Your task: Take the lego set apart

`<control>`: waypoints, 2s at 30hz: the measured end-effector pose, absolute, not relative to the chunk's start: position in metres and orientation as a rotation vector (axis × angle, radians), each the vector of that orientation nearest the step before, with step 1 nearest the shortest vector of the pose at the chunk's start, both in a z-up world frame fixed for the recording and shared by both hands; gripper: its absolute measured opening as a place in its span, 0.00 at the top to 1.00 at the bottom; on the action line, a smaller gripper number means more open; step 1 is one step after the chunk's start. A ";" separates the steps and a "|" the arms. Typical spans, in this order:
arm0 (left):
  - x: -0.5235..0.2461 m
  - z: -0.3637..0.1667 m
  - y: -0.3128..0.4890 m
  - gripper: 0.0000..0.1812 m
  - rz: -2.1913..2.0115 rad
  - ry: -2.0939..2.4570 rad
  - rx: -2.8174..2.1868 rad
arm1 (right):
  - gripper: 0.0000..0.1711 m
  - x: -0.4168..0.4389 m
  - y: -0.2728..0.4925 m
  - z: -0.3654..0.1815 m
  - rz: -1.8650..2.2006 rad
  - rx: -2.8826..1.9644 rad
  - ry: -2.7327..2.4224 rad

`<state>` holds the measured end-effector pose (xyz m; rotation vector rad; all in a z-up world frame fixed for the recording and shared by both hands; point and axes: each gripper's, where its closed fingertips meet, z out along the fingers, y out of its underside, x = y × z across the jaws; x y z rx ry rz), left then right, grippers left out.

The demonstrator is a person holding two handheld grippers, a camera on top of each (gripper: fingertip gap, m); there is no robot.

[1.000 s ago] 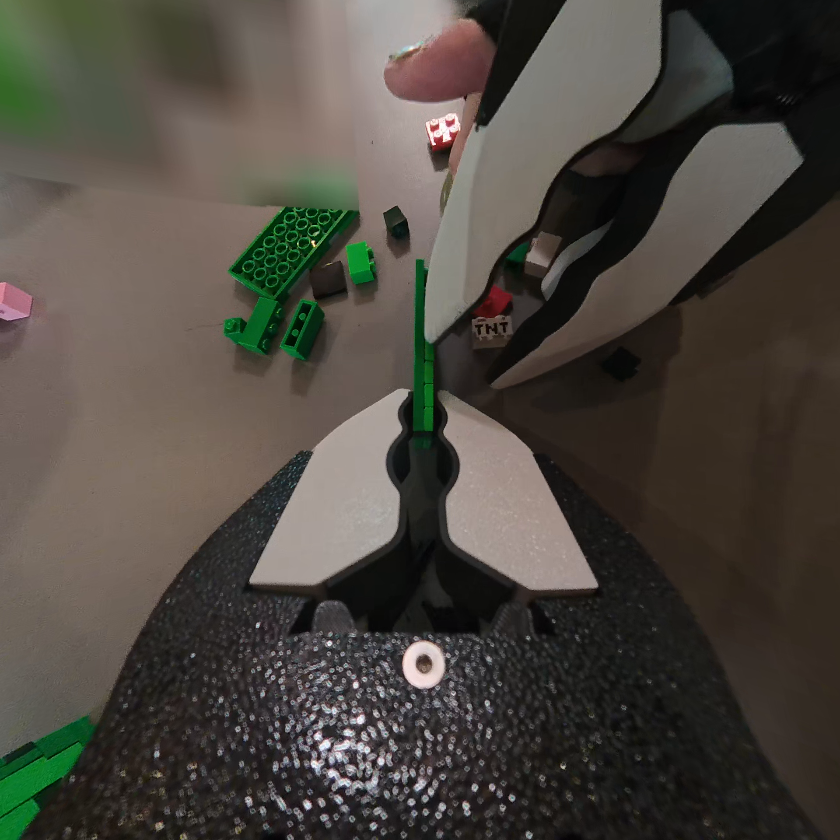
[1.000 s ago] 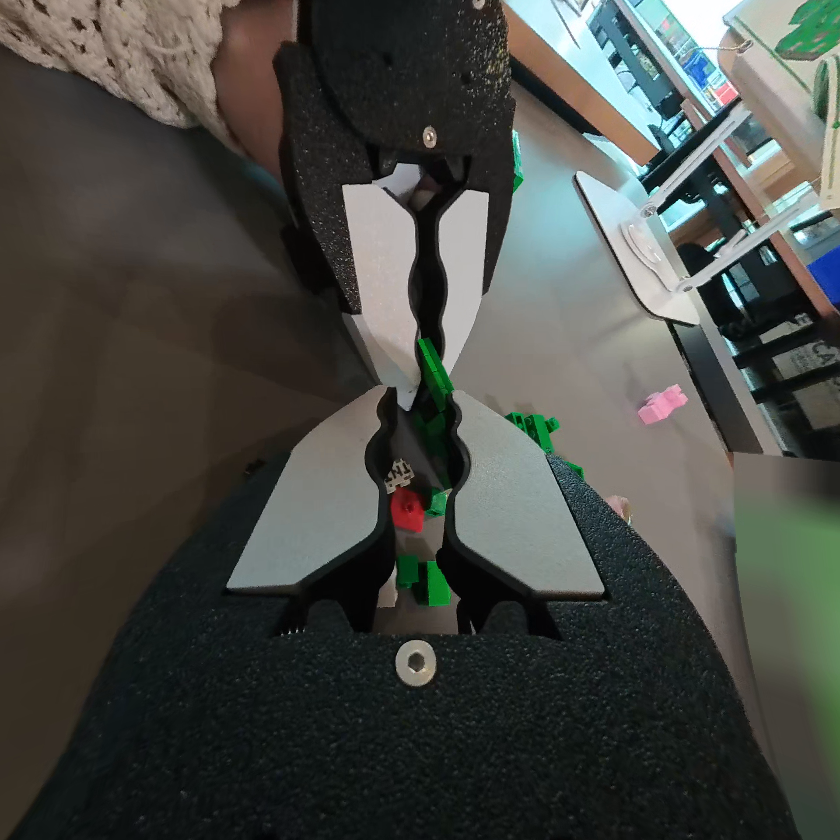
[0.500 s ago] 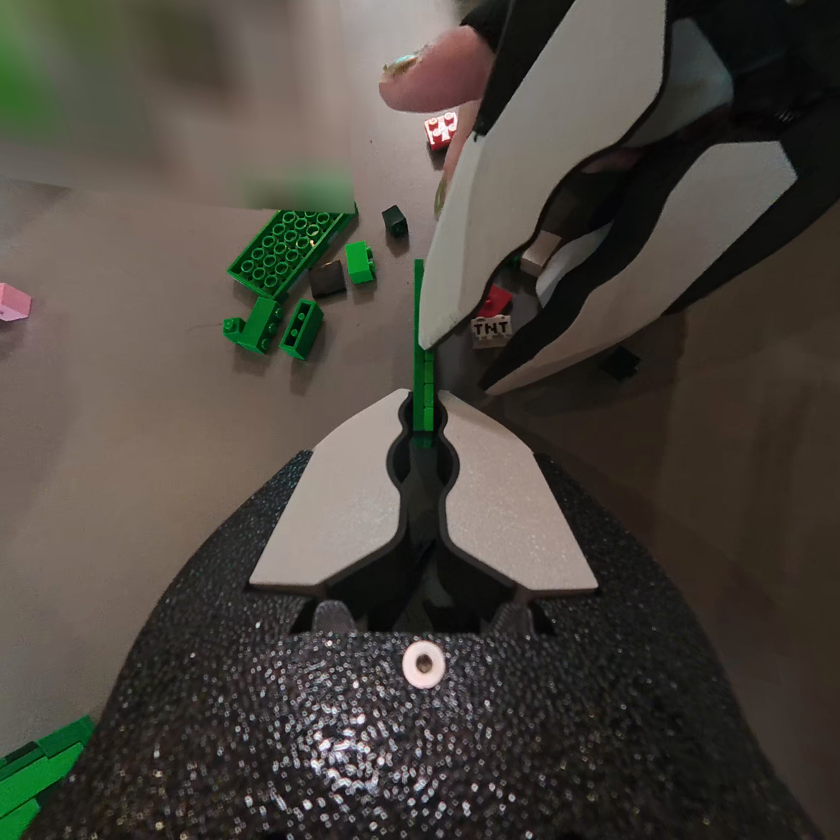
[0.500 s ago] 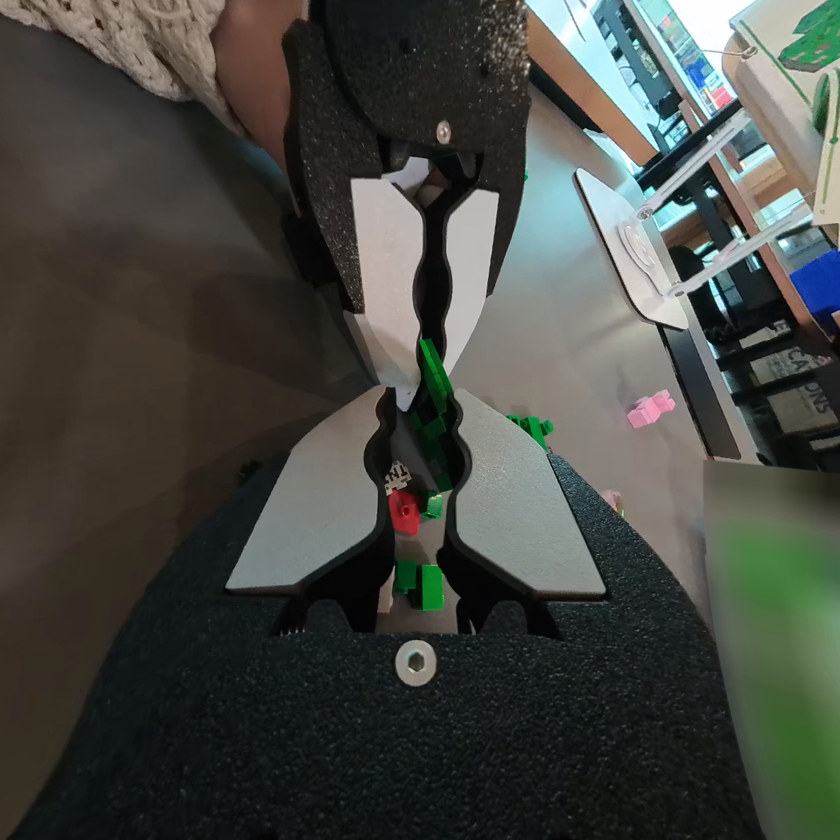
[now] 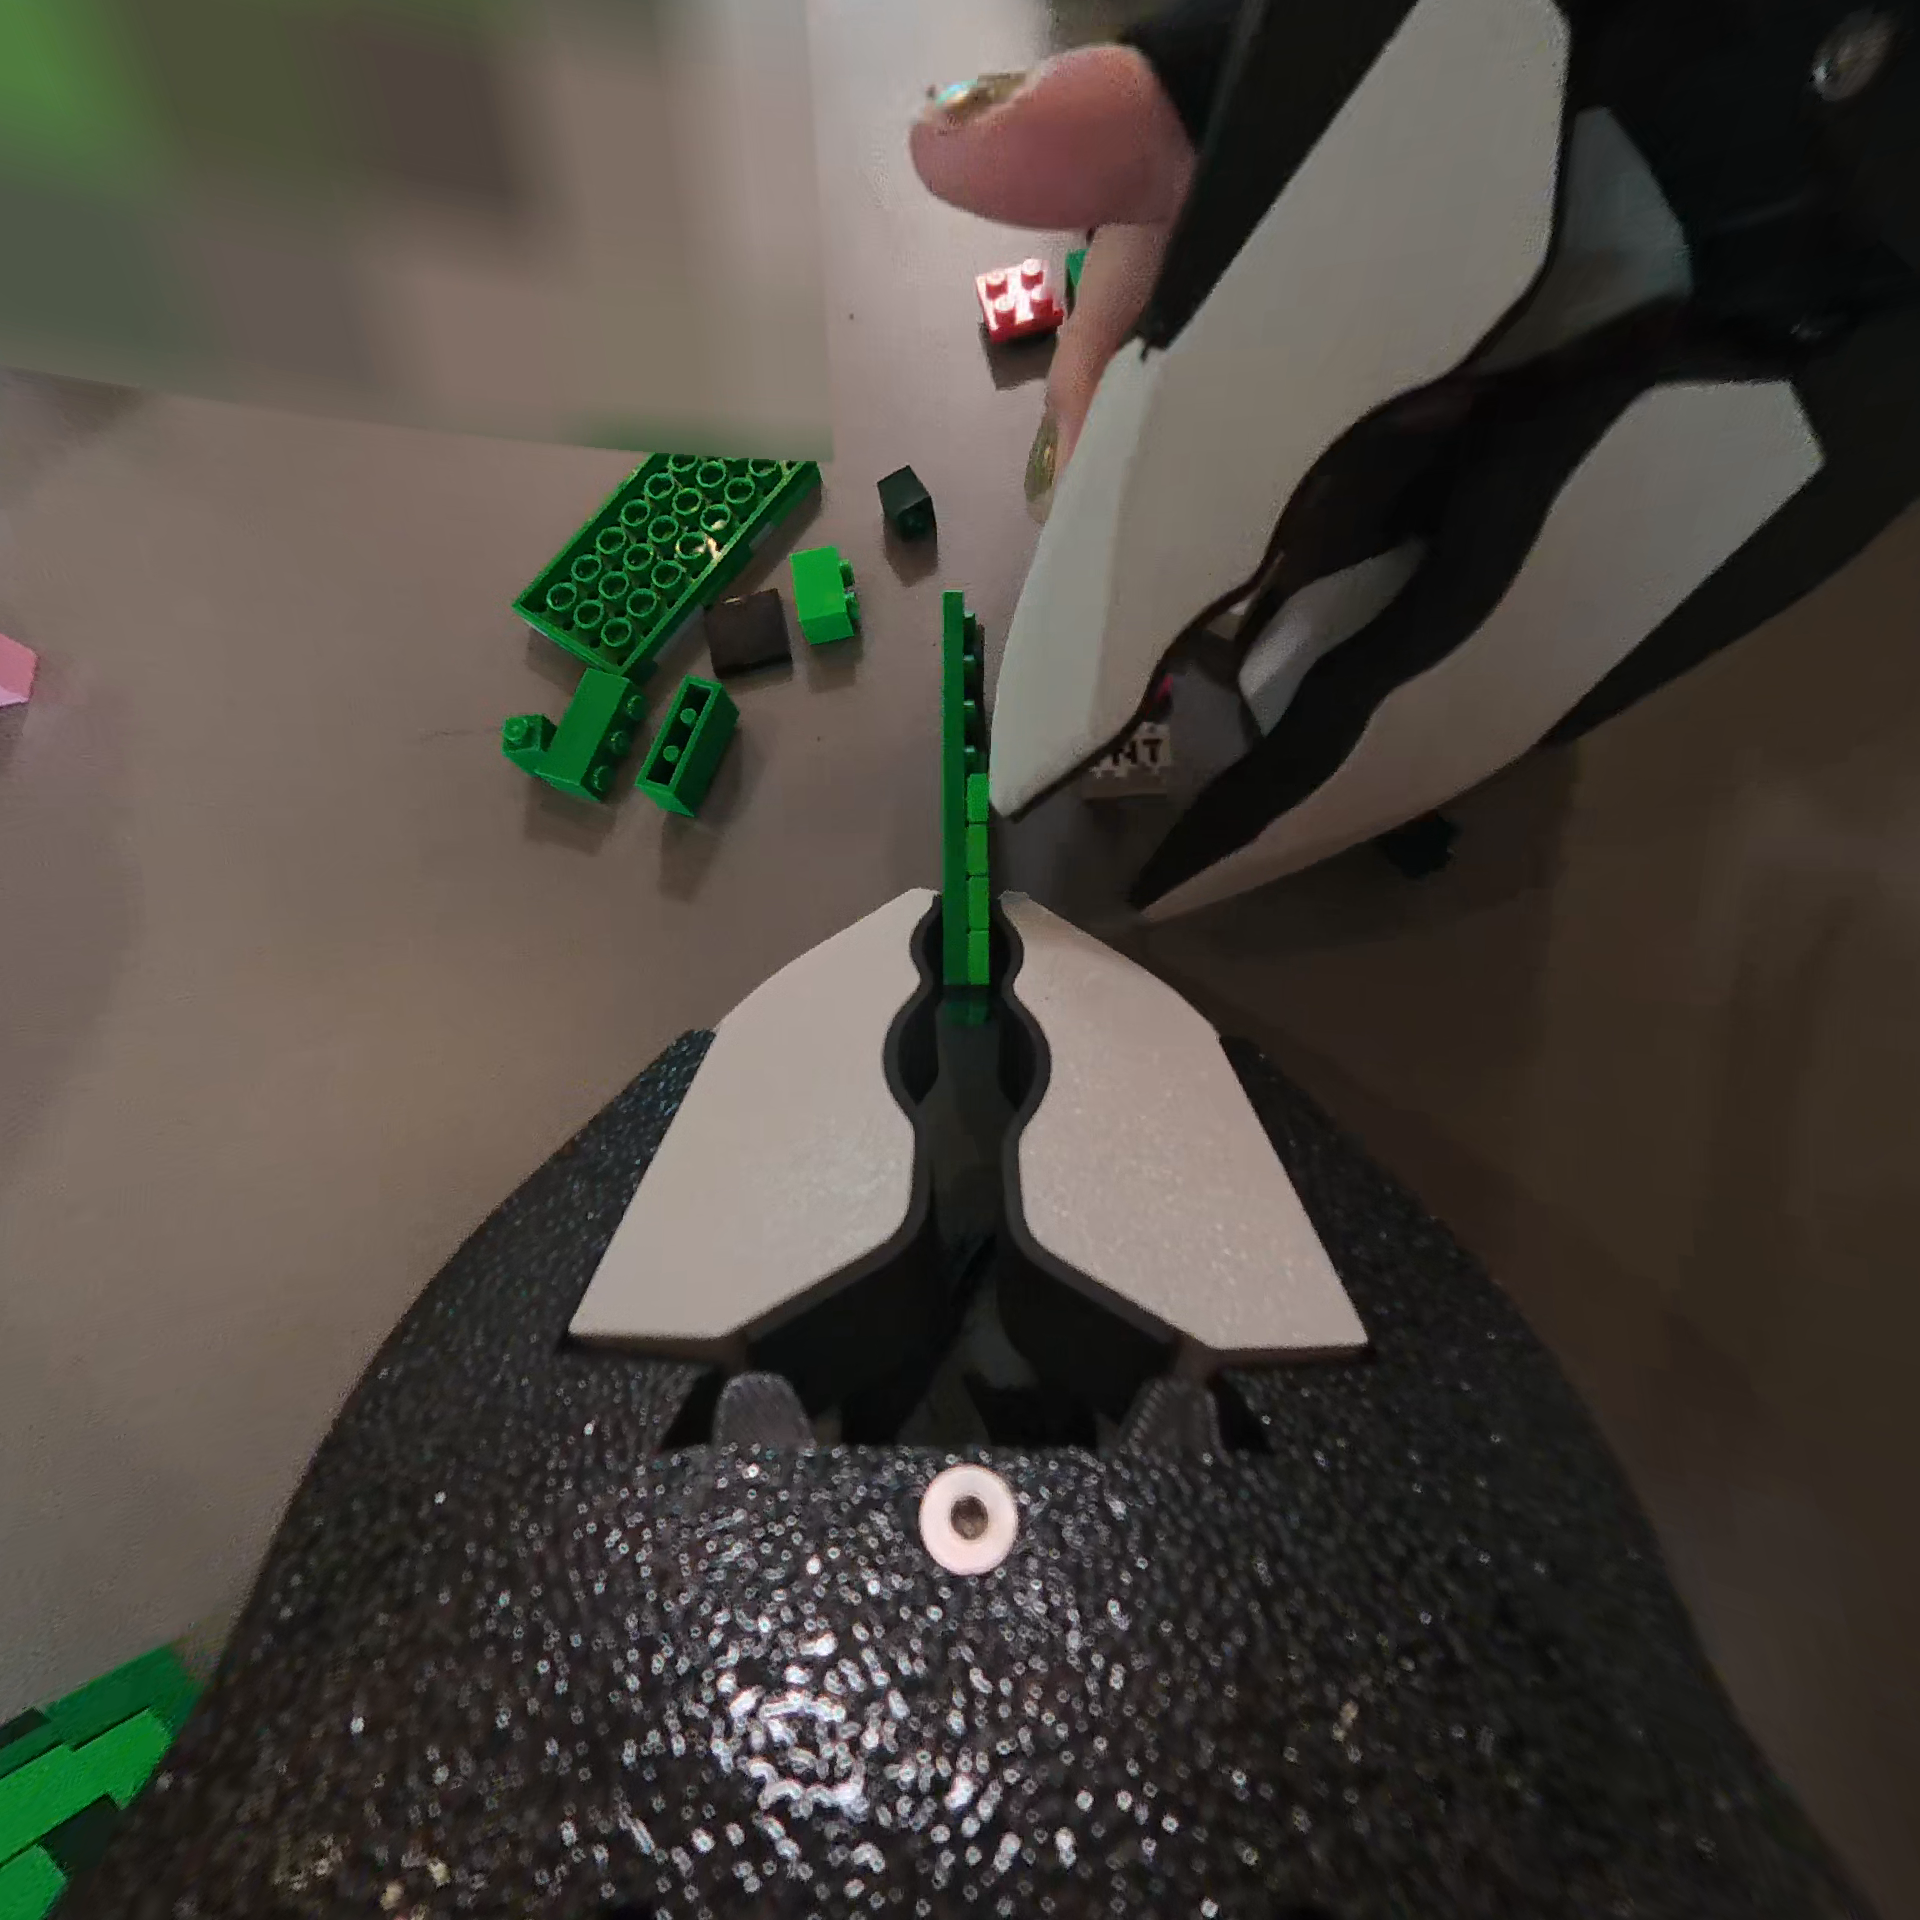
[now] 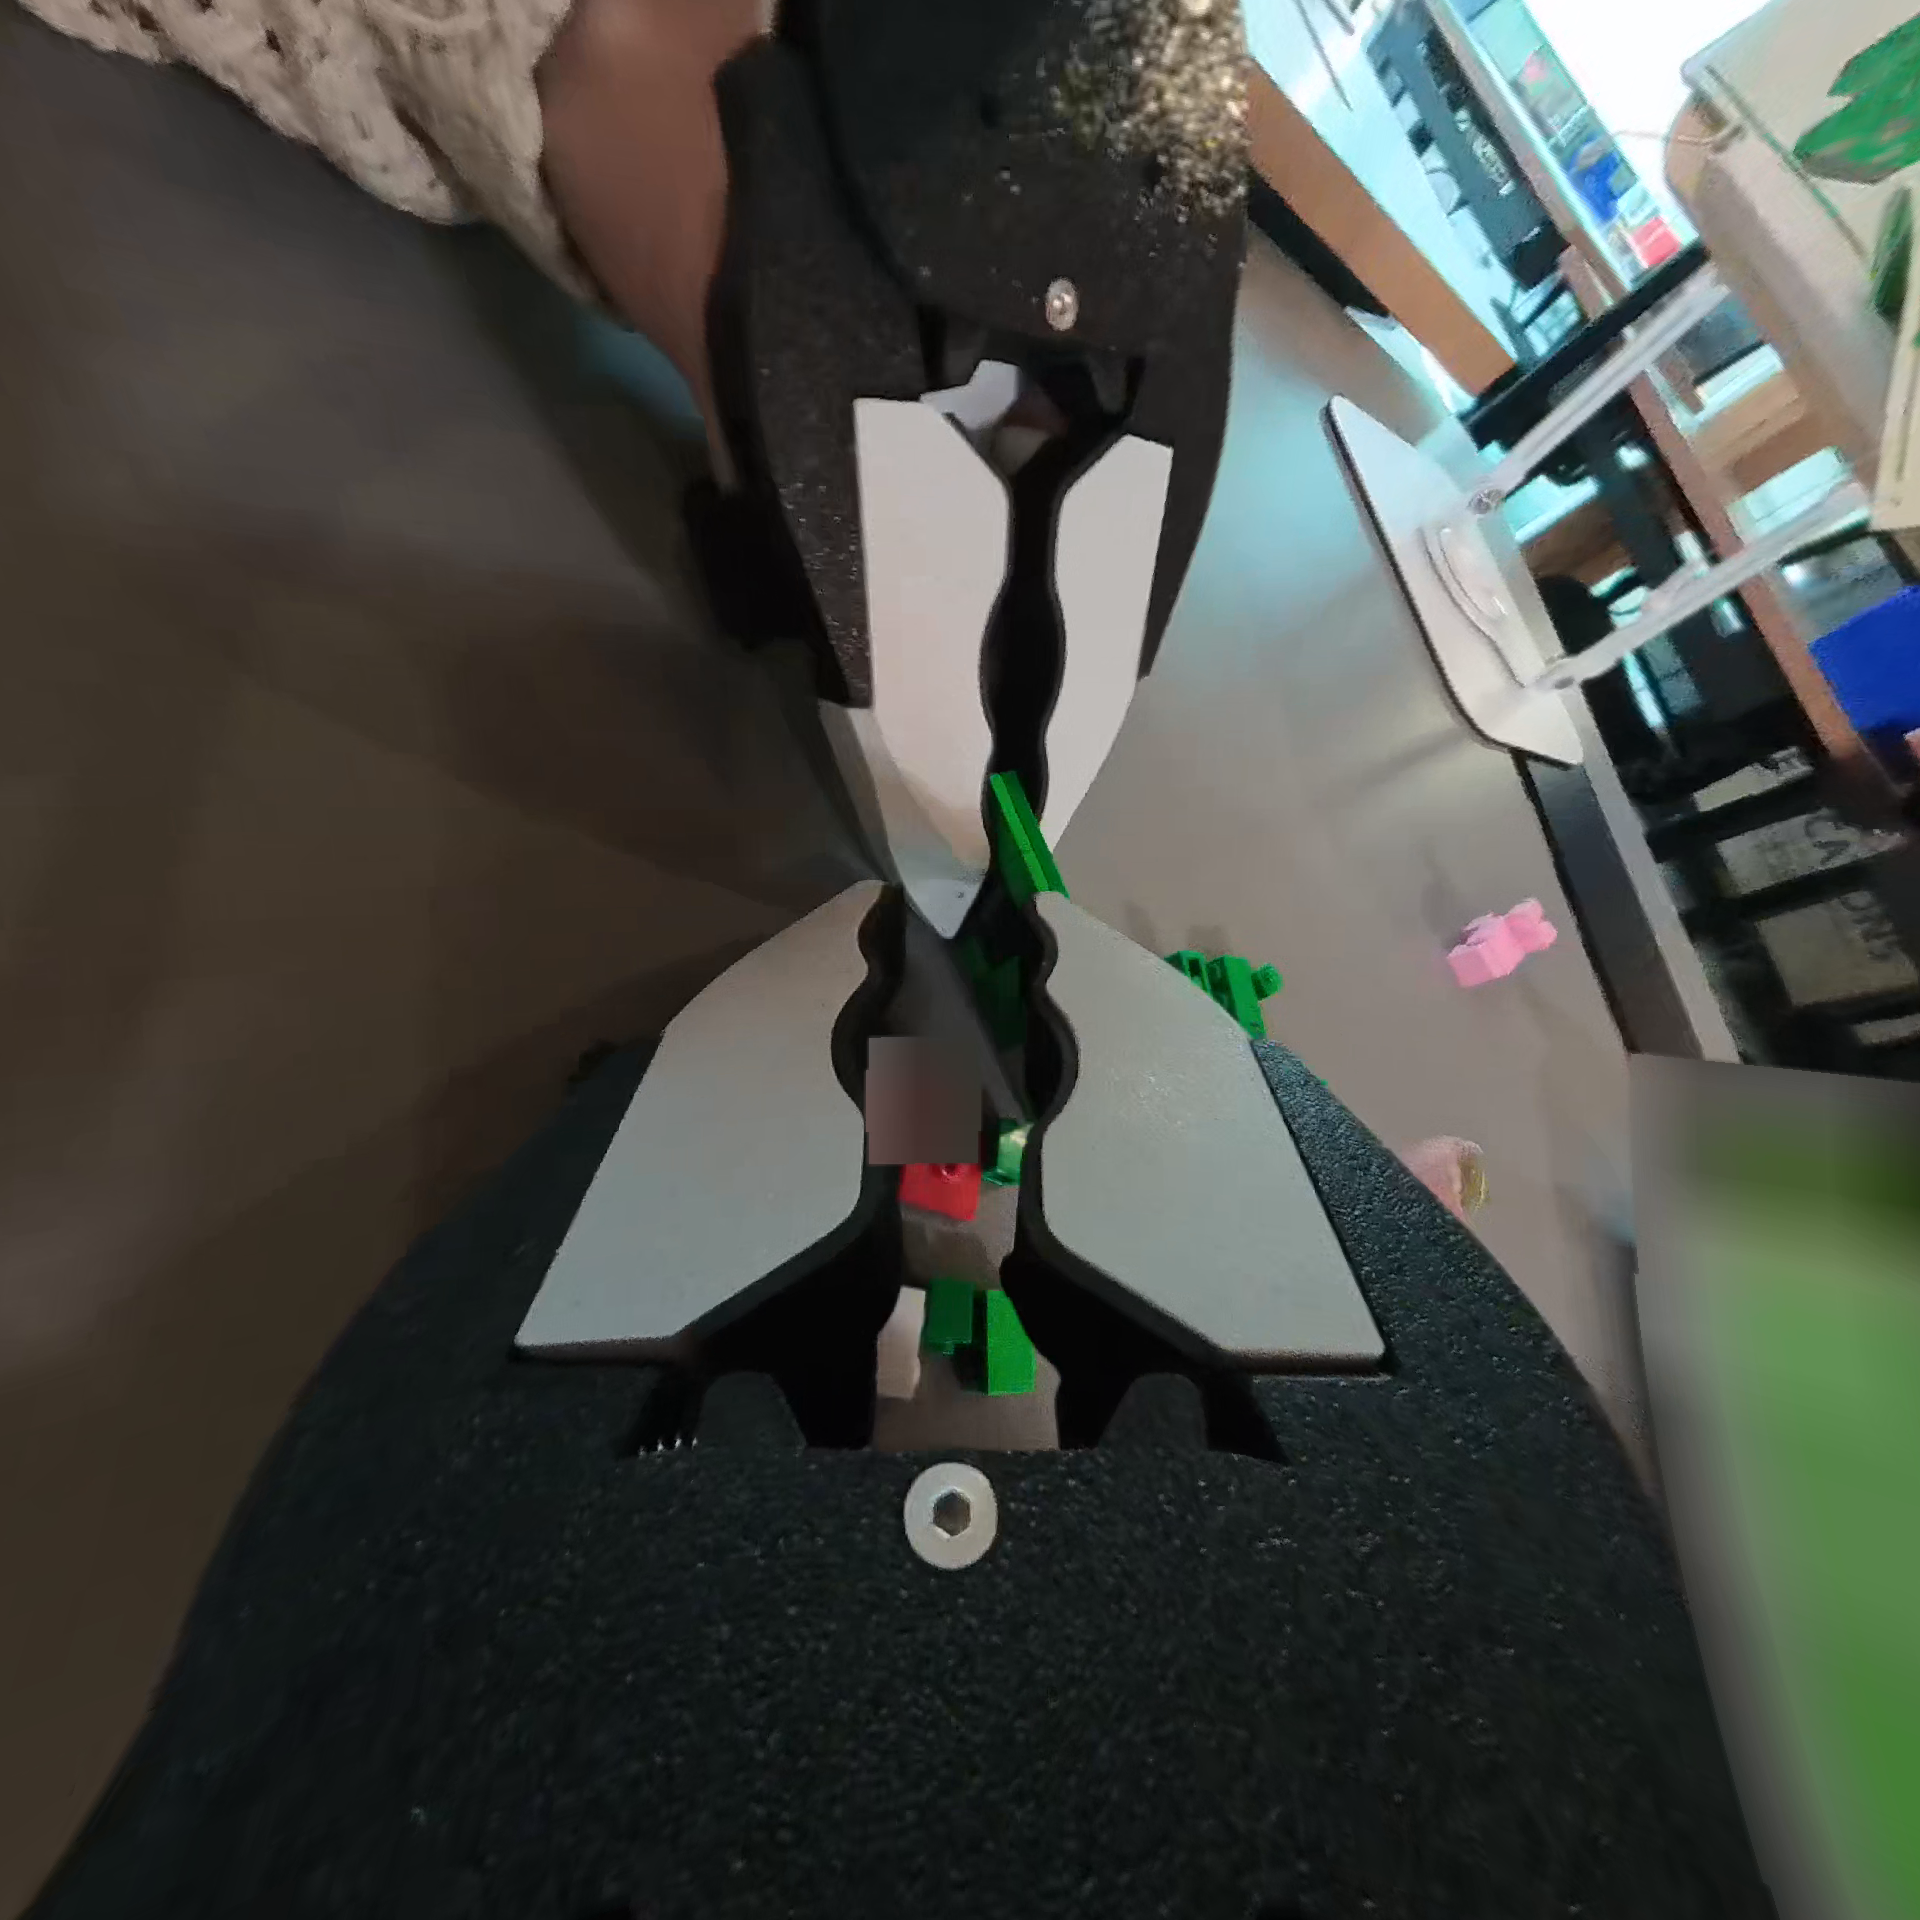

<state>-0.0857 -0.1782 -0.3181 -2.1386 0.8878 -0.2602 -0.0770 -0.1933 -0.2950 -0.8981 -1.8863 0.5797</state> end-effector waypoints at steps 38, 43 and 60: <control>-0.085 -0.318 -0.178 0.97 -0.317 0.852 -2.150 | 0.82 -0.077 -0.195 -0.295 0.693 -0.979 -1.889; -0.085 -0.318 -0.178 0.97 -0.319 0.852 -2.150 | 0.82 -0.077 -0.196 -0.295 0.711 -0.983 -1.898; -0.085 -0.318 -0.178 0.97 -0.340 0.833 -2.159 | 0.79 -0.076 -0.196 -0.295 0.690 -0.975 -1.888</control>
